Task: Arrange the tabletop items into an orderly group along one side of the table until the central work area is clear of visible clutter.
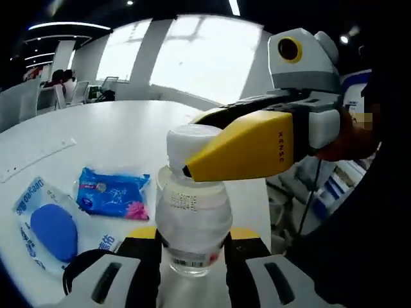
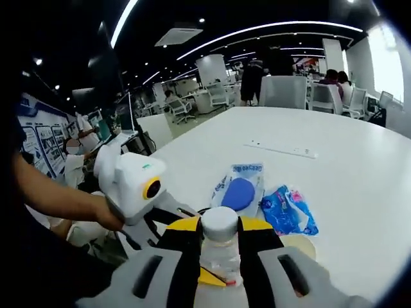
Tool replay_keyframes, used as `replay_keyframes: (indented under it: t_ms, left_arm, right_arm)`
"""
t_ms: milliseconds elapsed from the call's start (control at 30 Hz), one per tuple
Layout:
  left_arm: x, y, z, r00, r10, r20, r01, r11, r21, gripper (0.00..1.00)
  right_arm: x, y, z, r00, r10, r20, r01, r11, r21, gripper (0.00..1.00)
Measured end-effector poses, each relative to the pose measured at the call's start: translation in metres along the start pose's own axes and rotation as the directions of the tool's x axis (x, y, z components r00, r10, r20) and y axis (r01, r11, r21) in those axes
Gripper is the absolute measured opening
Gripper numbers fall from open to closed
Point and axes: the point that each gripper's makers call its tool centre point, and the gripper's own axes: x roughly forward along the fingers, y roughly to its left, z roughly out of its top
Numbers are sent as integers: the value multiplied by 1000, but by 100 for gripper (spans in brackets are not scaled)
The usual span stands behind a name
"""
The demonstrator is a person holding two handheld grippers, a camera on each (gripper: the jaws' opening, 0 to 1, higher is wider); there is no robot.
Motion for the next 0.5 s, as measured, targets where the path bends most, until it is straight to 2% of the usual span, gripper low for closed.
replay_keyframes:
  t_ms: [233,500]
  left_arm:
    - [1,-12,0,1000,-10,-18,11,996,92,36]
    - [0,-16,-2,998,-56,-30,60,988,144,37]
  right_arm:
    - [-15,6,-8,1000,-4,10,4,999,-37,17]
    - [-25,12,-14,999,-4,40,6,998,-59,17]
